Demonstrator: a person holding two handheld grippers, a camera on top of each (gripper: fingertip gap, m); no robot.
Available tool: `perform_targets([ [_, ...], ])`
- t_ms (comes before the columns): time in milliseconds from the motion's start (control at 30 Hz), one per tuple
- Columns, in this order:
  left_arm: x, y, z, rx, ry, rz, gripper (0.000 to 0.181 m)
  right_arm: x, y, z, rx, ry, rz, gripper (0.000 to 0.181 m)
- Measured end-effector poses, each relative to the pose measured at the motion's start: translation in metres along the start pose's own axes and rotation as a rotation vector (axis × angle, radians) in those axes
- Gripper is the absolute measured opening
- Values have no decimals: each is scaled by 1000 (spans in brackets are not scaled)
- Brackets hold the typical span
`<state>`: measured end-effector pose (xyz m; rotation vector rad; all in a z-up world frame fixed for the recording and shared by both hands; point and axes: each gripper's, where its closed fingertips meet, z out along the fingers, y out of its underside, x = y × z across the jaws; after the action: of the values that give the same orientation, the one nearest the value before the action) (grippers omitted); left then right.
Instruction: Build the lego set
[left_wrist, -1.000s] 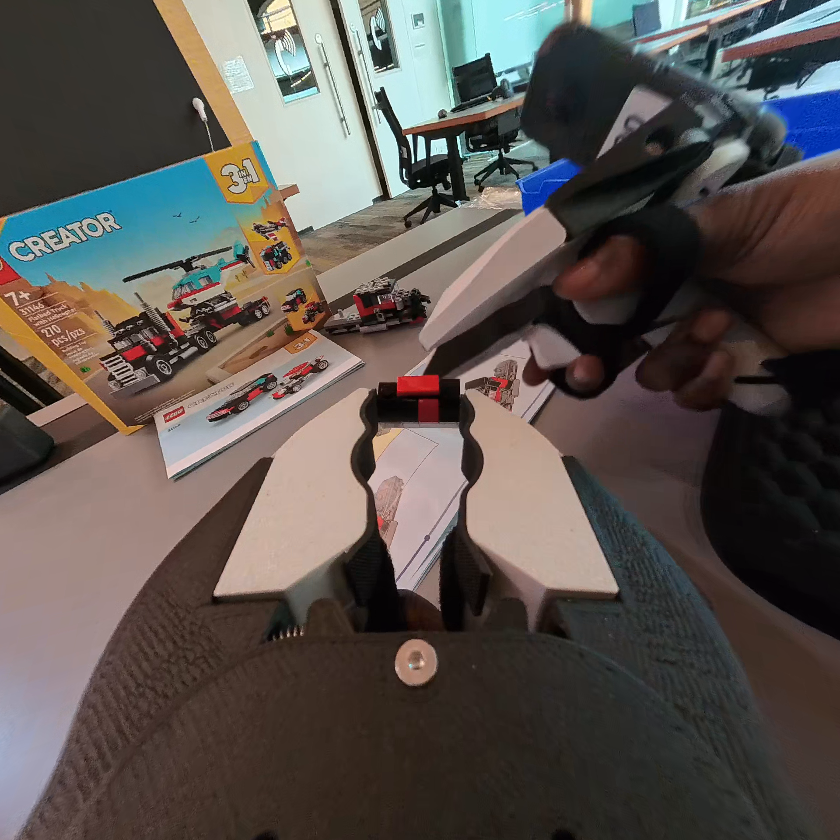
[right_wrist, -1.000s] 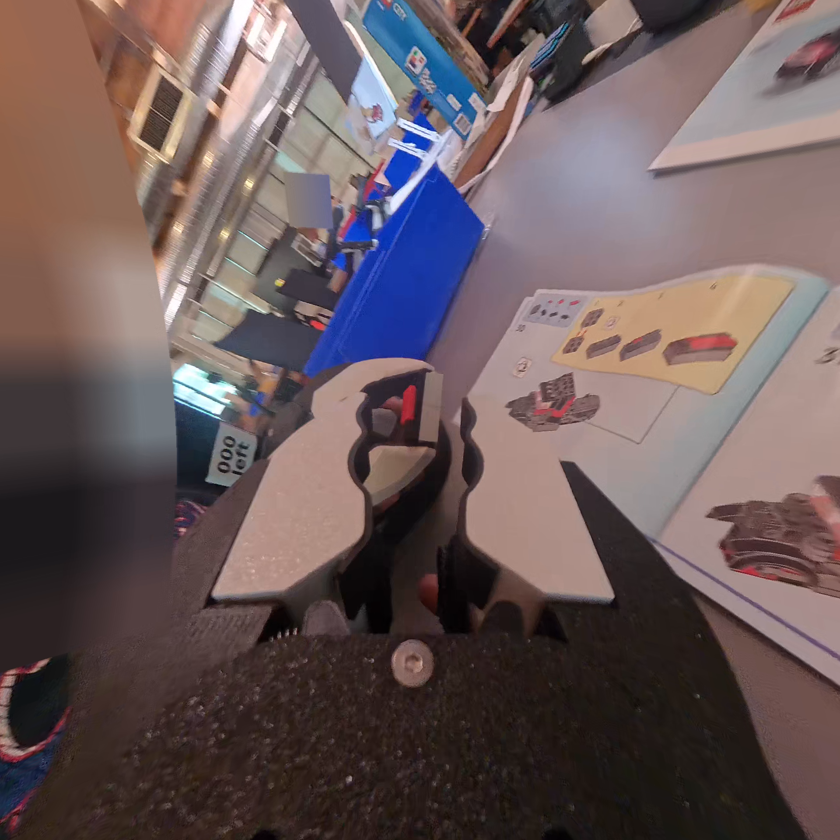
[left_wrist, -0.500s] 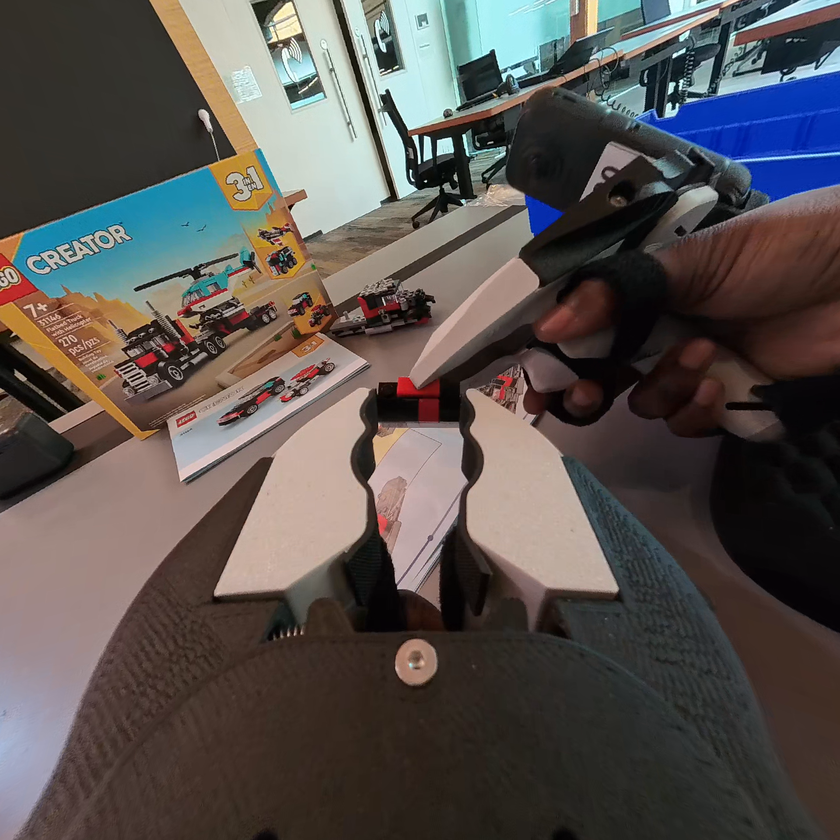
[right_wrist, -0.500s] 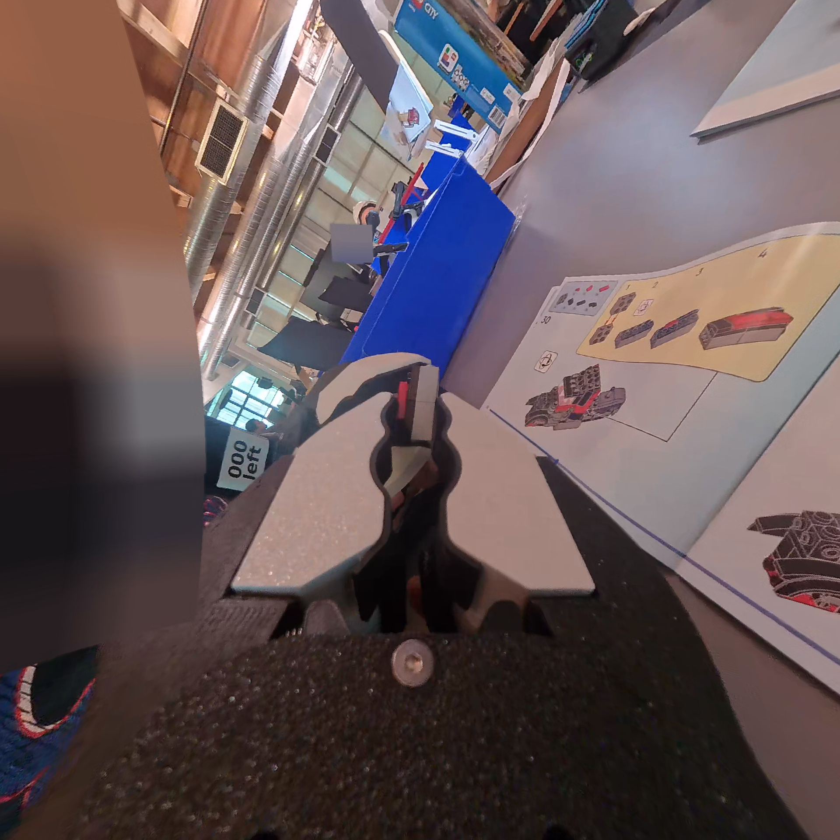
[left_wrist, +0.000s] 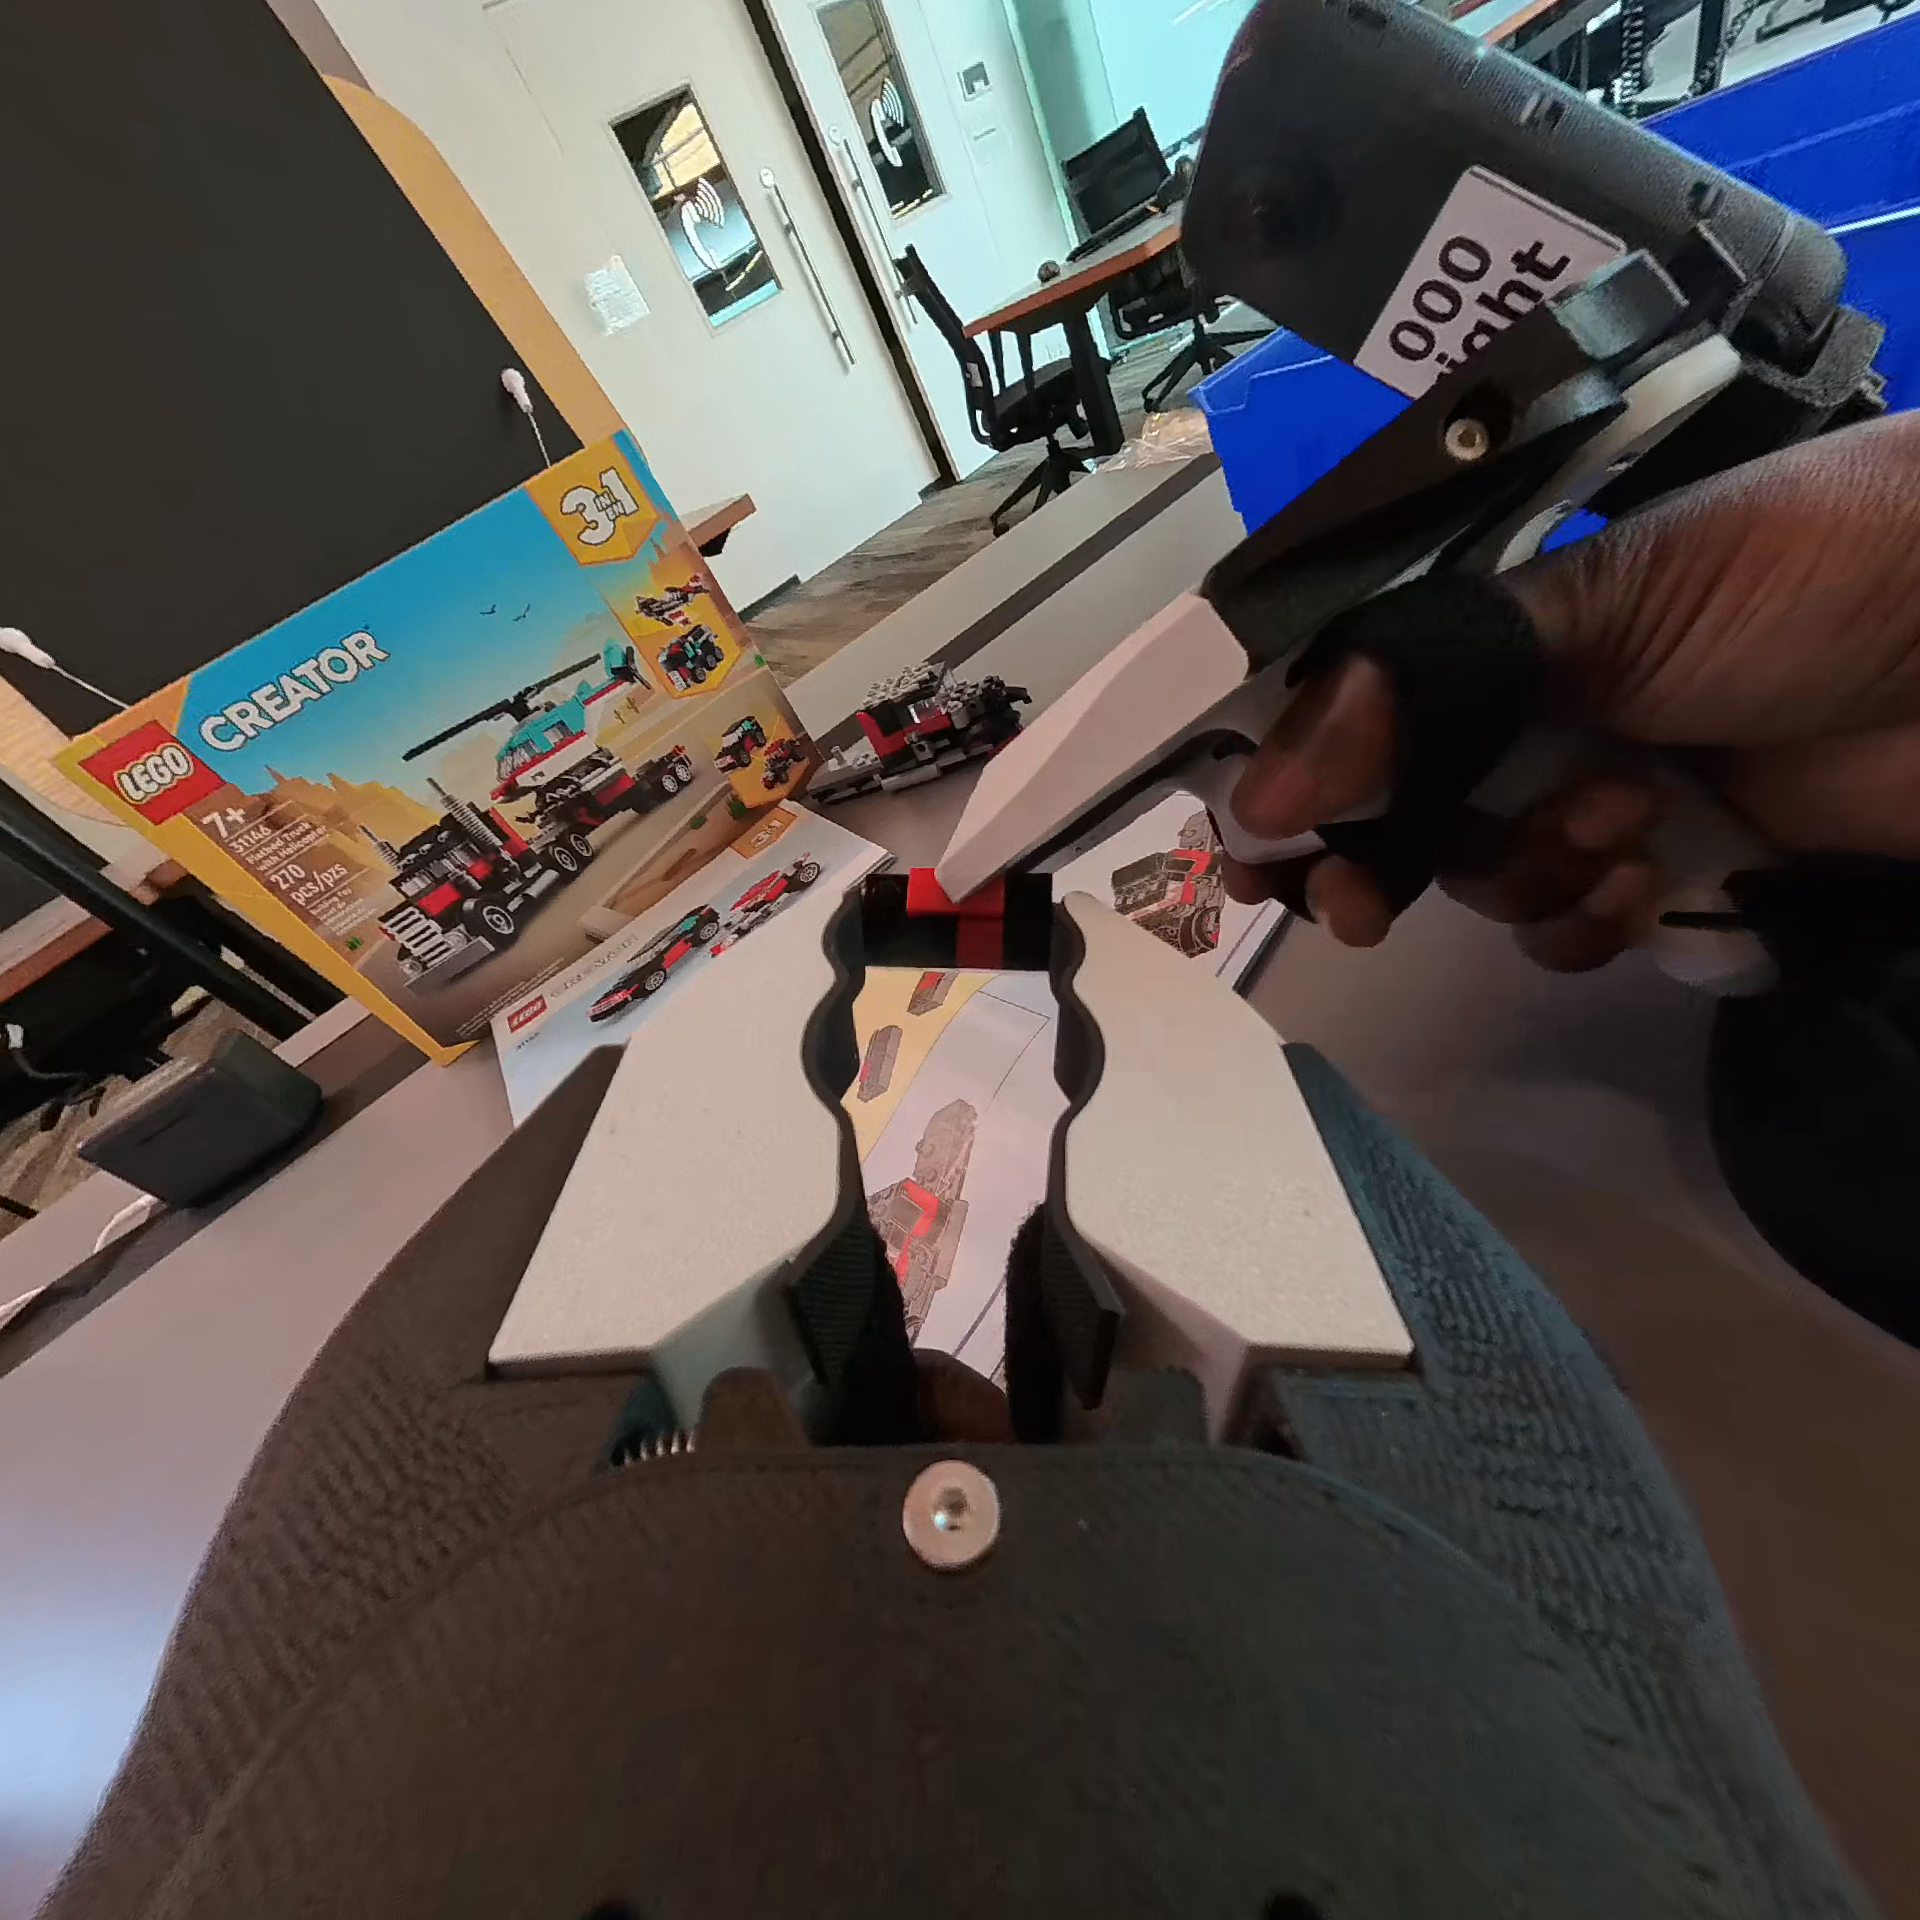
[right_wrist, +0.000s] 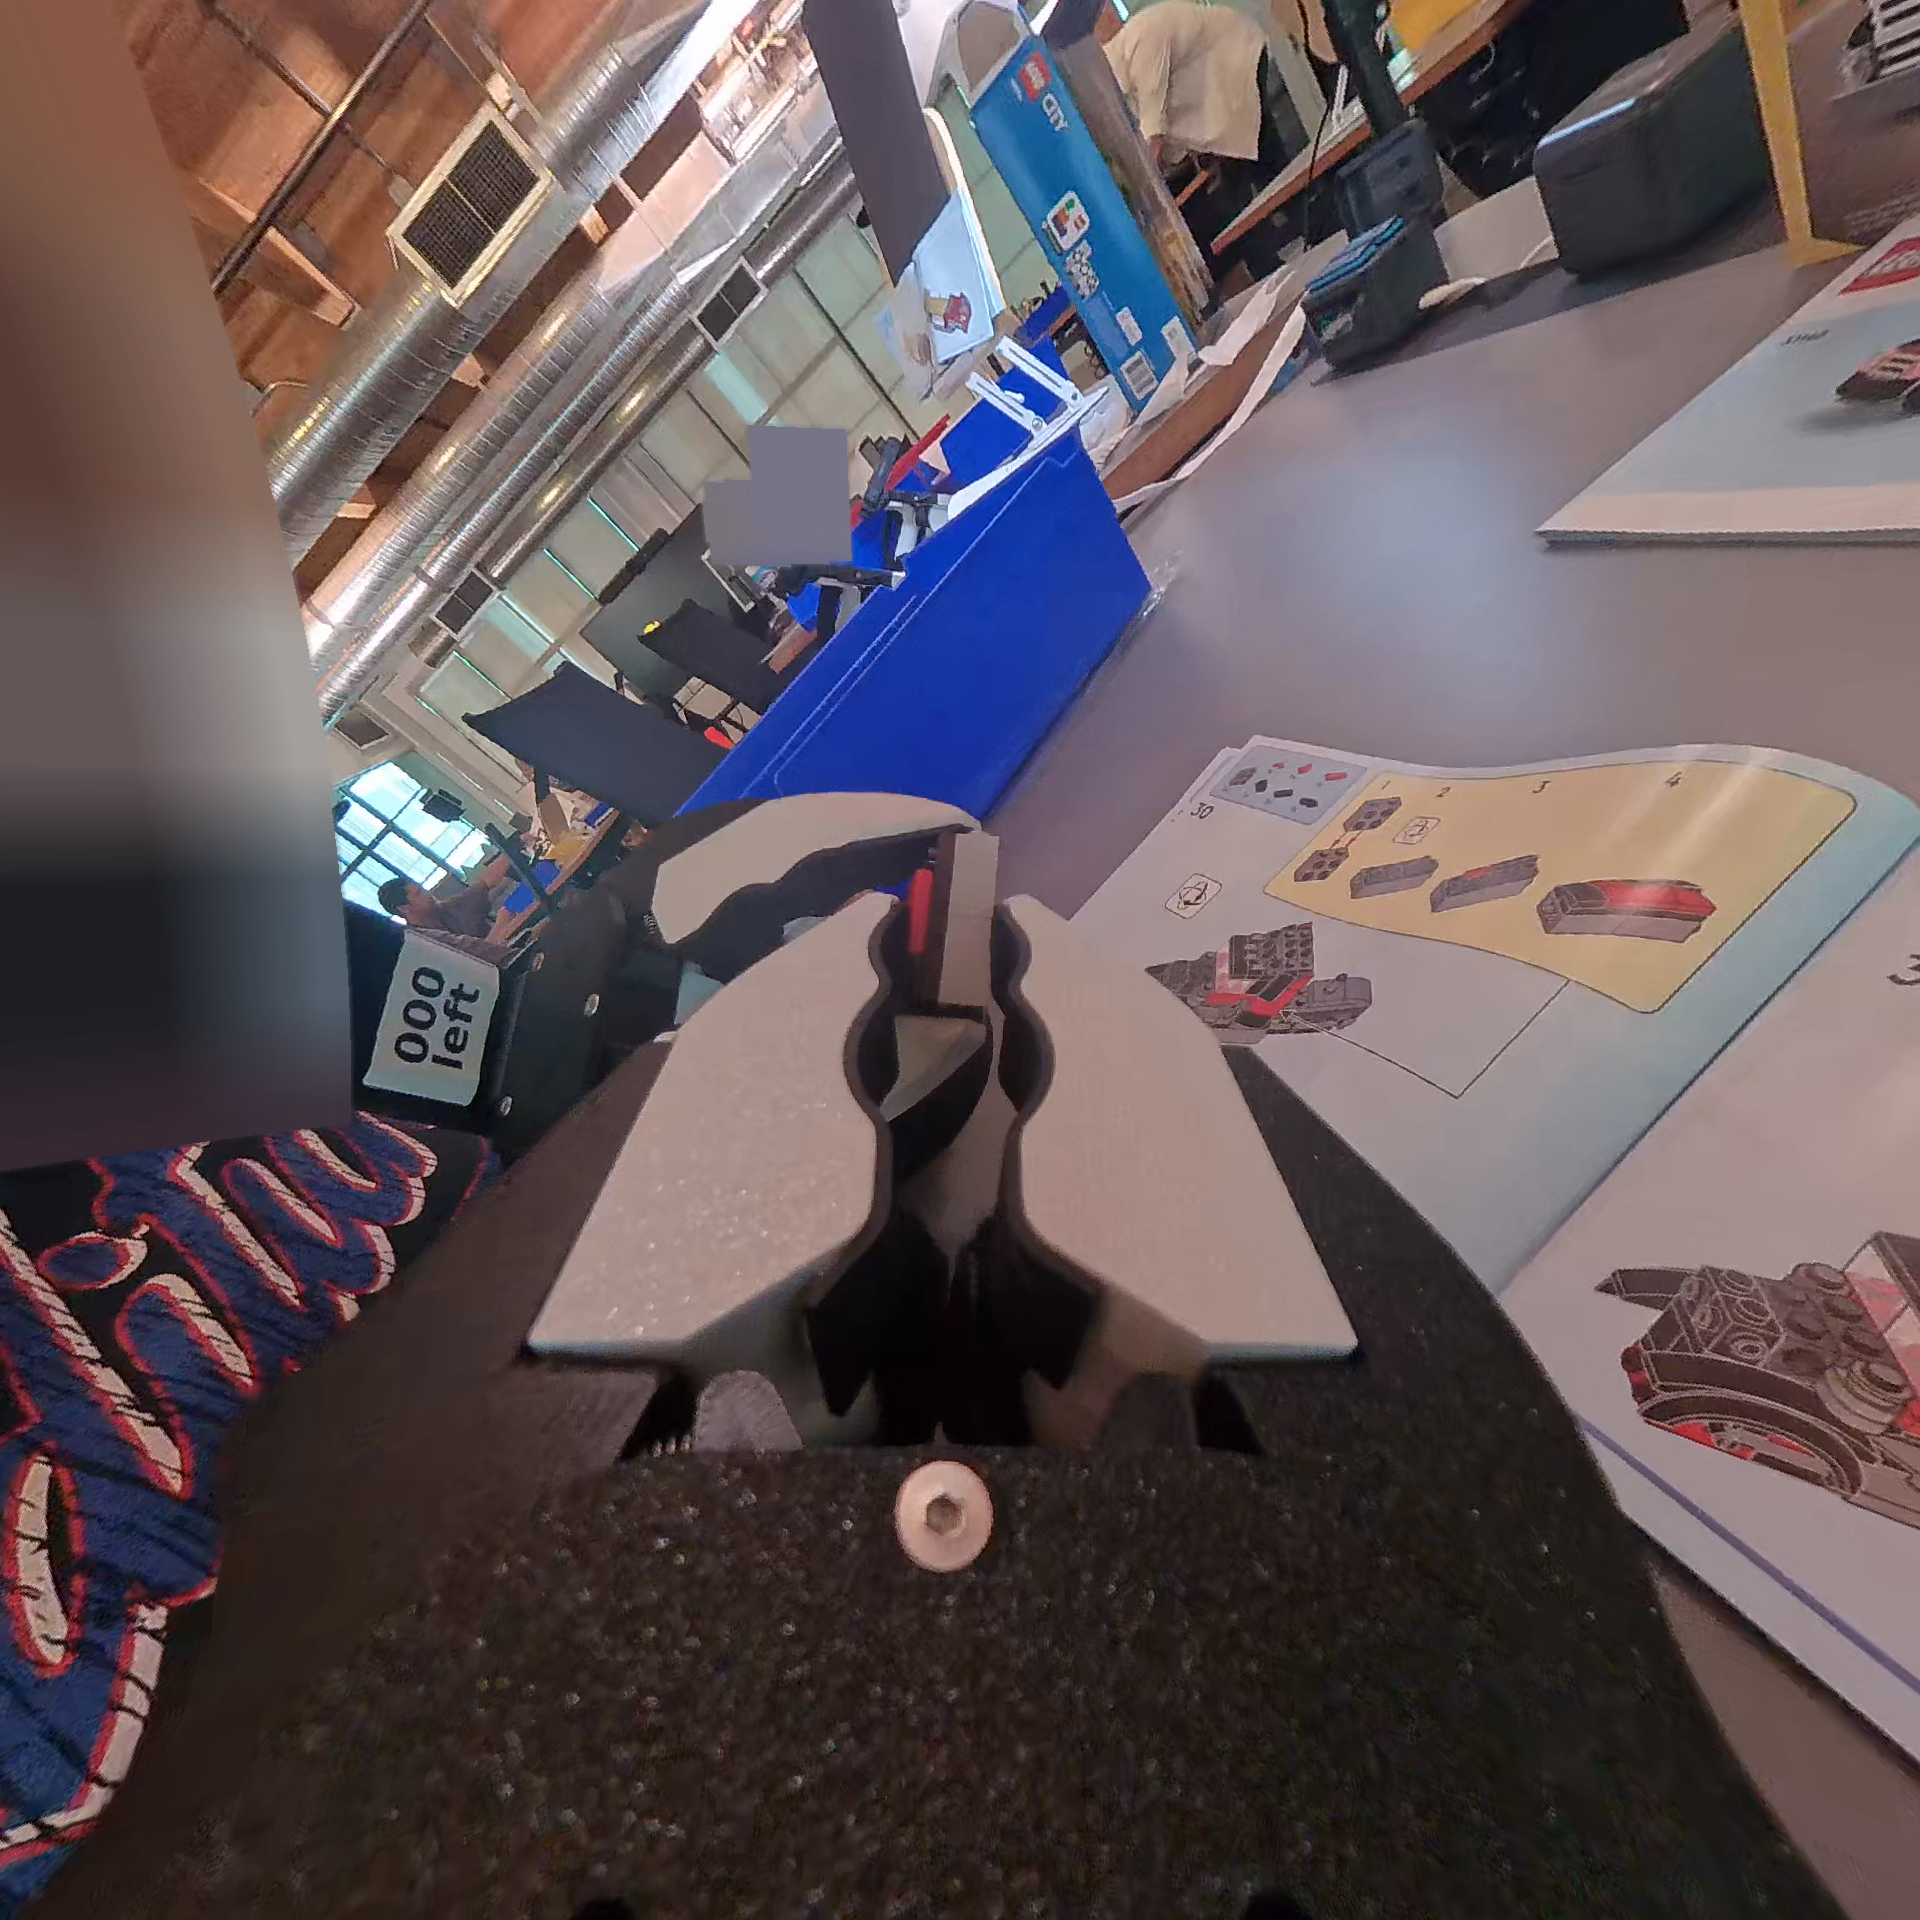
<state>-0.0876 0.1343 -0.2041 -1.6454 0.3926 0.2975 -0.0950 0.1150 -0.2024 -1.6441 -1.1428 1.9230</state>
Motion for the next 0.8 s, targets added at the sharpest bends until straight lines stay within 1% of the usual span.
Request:
perform_targets([
  [100, 3, -4, 0, 39, 42, -19, 35, -2, -2, -4, 24, -29, 15, 15],
  [167, 4, -12, -2, 99, 120, -86, 35, -5, -5, -8, 57, -70, 55, 15],
  [233, 4, -21, -7, 168, 231, -230, 35, -12, -9, -10, 94, -125, 89, 15],
  [300, -2, -31, -14, 243, 346, -435, 34, -19, -15, -12, 138, -186, 123, 17],
  [400, -11, -32, -18, 268, 502, -693, 34, -28, -24, -16, 194, -249, 139, 15],
  [500, -10, -40, -22, 294, 663, -879, 33, -36, -25, -15, 197, -271, 106, 15],
  [600, -2, -51, -26, 325, 776, -957, 31, -44, -28, -14, 215, -302, 76, 15],
  [633, -1, -54, -26, 333, 790, -968, 26, -46, -28, -14, 214, -304, 64, 15],
  [667, -1, -55, -26, 344, 785, -972, 22, -48, -29, -14, 217, -309, 50, 15],
  [800, -2, -60, -28, 373, 766, -953, 16, -53, -32, -16, 235, -304, -12, 15],
])
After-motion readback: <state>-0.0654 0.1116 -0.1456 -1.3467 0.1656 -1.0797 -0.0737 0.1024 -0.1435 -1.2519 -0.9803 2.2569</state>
